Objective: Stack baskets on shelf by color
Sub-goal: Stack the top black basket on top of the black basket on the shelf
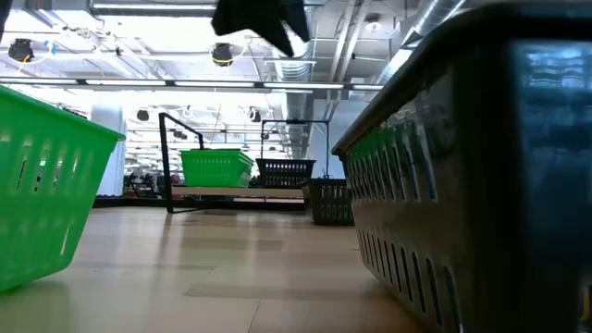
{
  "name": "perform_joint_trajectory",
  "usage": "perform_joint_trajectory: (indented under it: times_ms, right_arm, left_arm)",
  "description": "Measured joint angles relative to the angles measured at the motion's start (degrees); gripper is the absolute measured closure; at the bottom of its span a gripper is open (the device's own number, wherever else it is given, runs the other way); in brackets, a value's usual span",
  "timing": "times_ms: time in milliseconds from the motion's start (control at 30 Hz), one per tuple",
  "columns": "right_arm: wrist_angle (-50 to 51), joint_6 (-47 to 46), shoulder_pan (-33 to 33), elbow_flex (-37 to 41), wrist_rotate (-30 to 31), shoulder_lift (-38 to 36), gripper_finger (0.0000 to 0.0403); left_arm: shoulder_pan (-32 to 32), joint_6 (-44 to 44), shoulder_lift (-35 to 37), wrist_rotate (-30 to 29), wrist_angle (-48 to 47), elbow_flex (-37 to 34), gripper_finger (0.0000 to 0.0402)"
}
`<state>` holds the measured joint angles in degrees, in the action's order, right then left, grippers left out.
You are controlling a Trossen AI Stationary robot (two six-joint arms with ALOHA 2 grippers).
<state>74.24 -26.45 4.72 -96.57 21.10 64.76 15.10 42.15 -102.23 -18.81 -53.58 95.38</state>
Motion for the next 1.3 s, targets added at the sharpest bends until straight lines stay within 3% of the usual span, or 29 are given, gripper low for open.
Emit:
perform_joint_trajectory:
  times_ms: [167,400,733,933,1300]
  right_arm:
    - [0.00,-5.40,8.03,0.00,6.04,-3.32,0.0402]
    - [0.02,-7.00,12.89,0.00,7.76,-3.29,0.0402]
    - [0.37,-4.16,13.46,0.02,7.63,-0.85,0.0402]
    - [0.27,-3.01,13.46,0.02,7.43,-0.70,0.0400]
    - [-3.28,6.81,14.52,-0.12,6.91,-1.50,0.0364]
  left_arm:
    - [-0.65,-8.99,-0.05,1.05,5.97,-0.03,0.0271]
    - [-1.12,-21.39,-0.97,1.05,8.62,0.08,0.0271]
    - [-4.18,-21.99,-10.73,6.25,14.50,-0.03,0.0271]
    - [-7.14,-20.34,-15.16,6.44,14.79,0.52,0.0271]
    - [-10.27,-20.39,-16.18,9.06,14.95,0.39,0.0233]
